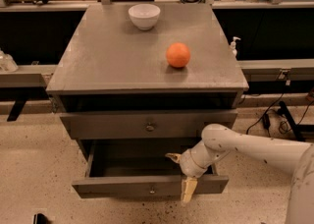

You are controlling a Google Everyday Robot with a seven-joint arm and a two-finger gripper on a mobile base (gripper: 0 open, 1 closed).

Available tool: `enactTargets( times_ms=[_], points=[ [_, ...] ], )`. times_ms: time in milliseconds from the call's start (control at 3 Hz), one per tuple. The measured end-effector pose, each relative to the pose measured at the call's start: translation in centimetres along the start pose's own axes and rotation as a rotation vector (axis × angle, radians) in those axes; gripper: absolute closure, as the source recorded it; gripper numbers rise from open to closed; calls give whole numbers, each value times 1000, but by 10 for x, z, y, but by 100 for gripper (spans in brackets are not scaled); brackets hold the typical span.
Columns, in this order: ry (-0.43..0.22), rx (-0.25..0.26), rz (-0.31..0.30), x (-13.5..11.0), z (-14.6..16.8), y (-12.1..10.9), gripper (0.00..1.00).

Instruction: Open middle drawer

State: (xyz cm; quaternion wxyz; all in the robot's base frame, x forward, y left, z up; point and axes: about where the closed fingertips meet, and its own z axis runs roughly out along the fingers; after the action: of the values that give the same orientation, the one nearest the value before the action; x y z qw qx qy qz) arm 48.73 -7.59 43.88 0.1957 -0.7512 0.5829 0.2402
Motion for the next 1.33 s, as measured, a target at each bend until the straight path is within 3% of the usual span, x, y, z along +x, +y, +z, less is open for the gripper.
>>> enactTargets(
  times_ms=[667, 1000, 1333],
  points=[
    [-12, -6, 2, -1, 0, 1, 0],
    [32, 41, 0, -4, -26, 1, 0],
    [60, 98, 7, -8, -50, -4, 18]
  ],
)
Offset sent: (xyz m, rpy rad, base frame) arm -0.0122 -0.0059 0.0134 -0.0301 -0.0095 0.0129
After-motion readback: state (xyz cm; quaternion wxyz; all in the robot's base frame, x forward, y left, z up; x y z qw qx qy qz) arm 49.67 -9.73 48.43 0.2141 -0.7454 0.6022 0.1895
